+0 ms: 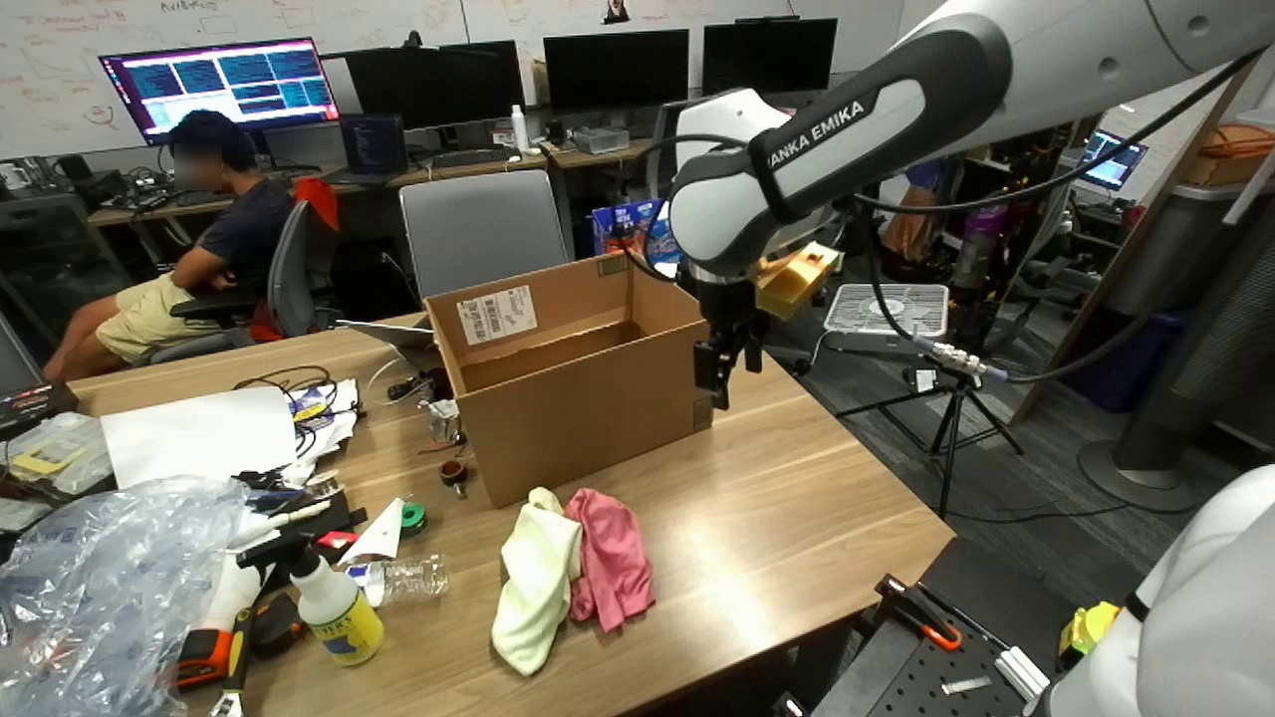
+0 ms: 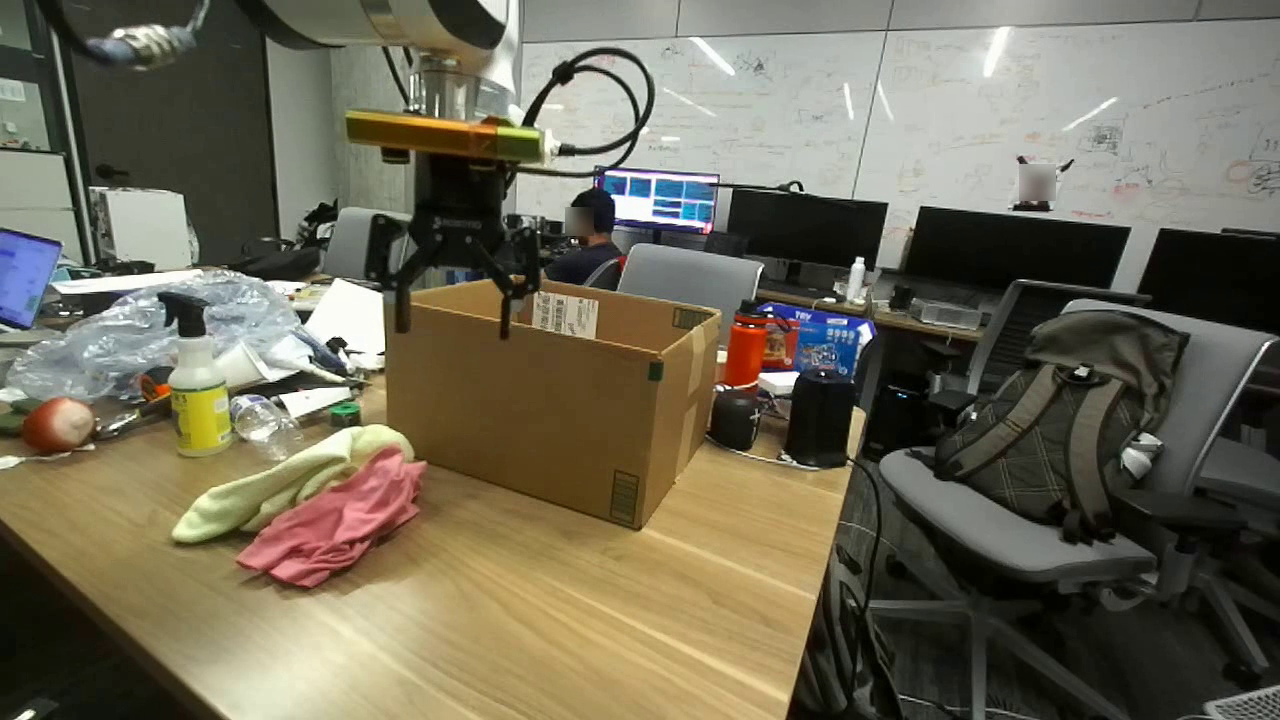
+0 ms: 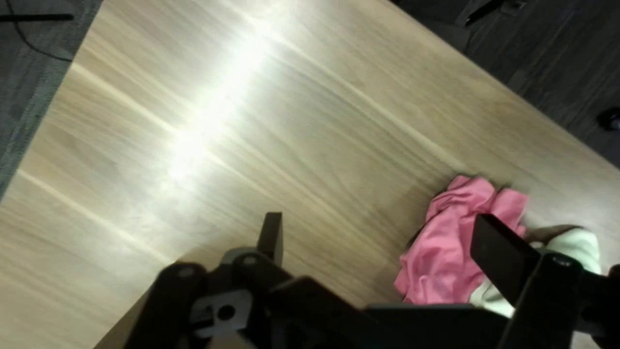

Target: Pick up the clothes from the table and put them in the box

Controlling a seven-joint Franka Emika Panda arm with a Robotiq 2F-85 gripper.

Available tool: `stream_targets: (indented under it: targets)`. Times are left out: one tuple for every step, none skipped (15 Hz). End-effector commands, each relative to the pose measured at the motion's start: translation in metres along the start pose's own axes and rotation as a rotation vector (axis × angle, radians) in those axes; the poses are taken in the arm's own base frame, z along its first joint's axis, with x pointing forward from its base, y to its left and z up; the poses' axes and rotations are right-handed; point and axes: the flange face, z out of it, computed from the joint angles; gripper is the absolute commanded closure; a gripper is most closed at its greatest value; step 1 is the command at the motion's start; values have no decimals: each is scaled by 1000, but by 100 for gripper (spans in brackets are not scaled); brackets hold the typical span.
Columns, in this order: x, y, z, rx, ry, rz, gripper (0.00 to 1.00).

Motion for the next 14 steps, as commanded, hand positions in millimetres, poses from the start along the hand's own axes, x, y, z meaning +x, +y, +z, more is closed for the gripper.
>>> stream_targets:
  targets:
    - [-12, -32, 26, 72, -25, -101, 0]
    - [-10, -40, 34, 85, -25, -128, 0]
    - [-9, -47, 42, 90, -24, -146, 0]
    - [-6, -55, 50, 90, -17, -169, 0]
    - [-4, -61, 55, 94, -7, -193, 0]
    - [0, -68, 61, 91, 9, -215, 0]
    - [4, -75, 66, 91, 25, -233, 0]
    - [8, -80, 71, 93, 41, -255, 0]
    - [13, -85, 76, 94, 56, -275, 0]
    - [17, -89, 80, 94, 68, -288, 0]
    - [22, -93, 85, 98, 84, -301, 0]
    - [26, -96, 89, 98, 96, -311, 0]
    - [30, -99, 95, 100, 108, -317, 0]
    - [33, -102, 100, 98, 116, -327, 0]
